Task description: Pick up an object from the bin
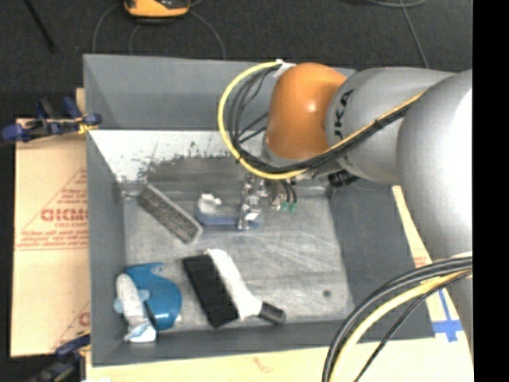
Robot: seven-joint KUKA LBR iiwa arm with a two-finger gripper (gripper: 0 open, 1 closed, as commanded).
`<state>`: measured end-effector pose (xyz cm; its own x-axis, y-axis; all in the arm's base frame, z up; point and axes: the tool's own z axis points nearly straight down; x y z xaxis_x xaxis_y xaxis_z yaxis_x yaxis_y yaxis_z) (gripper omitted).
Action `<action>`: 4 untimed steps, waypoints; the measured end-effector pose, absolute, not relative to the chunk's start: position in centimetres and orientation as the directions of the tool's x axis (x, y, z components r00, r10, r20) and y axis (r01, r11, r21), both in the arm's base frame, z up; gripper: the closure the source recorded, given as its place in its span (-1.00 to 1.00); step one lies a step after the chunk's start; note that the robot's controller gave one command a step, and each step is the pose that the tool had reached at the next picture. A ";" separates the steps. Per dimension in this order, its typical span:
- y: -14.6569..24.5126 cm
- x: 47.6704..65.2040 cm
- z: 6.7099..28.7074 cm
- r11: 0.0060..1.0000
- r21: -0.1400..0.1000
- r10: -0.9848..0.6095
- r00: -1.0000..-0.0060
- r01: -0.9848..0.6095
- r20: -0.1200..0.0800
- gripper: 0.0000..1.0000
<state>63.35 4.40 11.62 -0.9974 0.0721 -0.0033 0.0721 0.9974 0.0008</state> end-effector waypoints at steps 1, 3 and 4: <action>4.4 63.3 13.7 0.997 0.001 0.072 -0.997 0.072 -0.001 1.00; 4.4 63.5 16.6 0.997 0.002 0.072 -0.997 0.072 -0.006 1.00; 4.4 63.5 17.7 0.997 0.002 0.072 -0.997 0.072 -0.006 1.00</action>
Offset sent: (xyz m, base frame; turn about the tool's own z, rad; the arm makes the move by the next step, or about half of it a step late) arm 0.0000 0.0001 0.0566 0.0000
